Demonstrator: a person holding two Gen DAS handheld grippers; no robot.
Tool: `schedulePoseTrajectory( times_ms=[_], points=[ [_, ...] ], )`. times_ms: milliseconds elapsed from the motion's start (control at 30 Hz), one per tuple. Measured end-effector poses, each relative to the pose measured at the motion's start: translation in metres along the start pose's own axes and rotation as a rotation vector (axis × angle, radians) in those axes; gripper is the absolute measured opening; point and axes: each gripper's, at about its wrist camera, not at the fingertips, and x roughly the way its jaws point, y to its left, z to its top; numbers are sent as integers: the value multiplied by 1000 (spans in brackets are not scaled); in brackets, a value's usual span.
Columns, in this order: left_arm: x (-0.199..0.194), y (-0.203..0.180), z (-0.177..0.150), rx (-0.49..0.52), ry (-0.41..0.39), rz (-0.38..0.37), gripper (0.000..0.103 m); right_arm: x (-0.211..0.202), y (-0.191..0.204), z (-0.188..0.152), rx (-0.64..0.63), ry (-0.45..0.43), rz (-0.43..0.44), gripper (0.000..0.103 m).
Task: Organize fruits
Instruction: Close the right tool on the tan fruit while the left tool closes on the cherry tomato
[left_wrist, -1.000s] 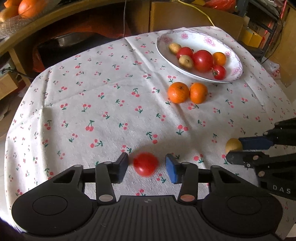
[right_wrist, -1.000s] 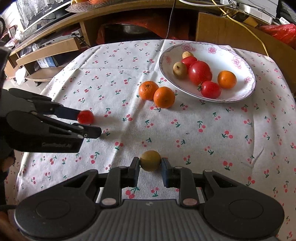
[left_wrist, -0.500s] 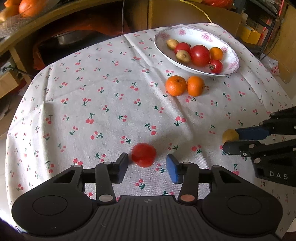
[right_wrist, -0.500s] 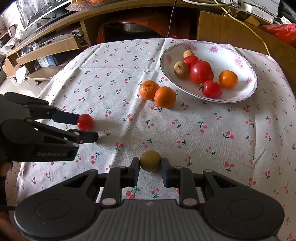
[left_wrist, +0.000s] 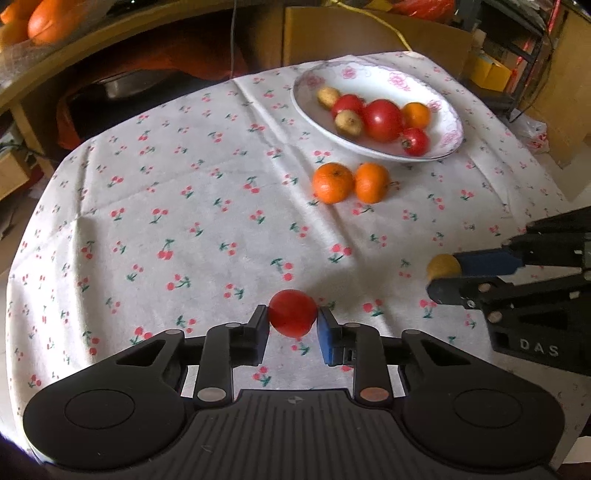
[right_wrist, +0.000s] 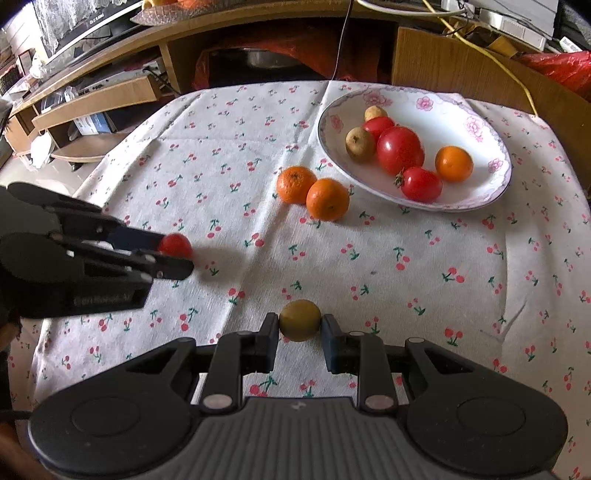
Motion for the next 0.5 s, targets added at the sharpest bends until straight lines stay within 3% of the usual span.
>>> schedulePoseTrajectory(
  times_ms=[500],
  points=[
    [-8, -32, 34, 26, -71, -62, 36, -18, -21, 20, 70, -85, -19, 22]
  ],
)
